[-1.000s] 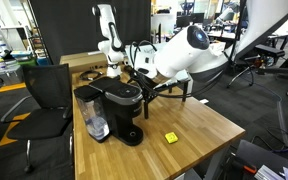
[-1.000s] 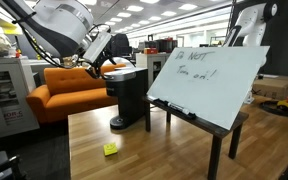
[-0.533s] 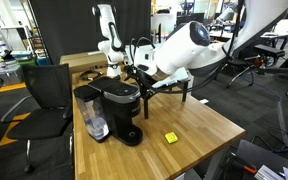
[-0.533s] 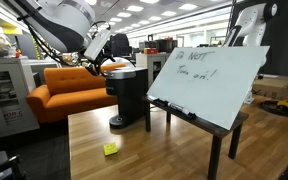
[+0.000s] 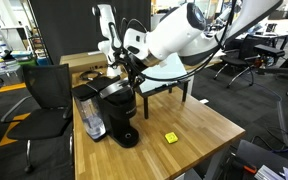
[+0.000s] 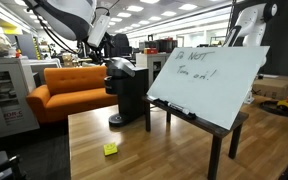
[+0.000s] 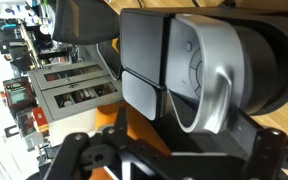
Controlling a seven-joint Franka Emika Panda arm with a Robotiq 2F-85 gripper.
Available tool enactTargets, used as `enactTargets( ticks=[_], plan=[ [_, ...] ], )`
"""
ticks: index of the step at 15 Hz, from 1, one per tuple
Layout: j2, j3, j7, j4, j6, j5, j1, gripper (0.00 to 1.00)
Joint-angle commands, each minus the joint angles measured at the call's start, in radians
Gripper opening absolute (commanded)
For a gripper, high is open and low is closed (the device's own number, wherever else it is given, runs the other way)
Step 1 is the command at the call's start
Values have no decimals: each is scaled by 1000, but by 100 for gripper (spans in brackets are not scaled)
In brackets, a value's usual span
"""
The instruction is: Open the coffee machine chamber
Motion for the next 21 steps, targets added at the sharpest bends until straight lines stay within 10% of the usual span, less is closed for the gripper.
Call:
enactTargets(
  ticks=[1,15,21],
  plan=[
    [43,7,19,84,24,-27,1,100],
    [103,28,43,230,27,-35,-20,100],
    [-1,41,232,86,-104,34,9,100]
  ],
)
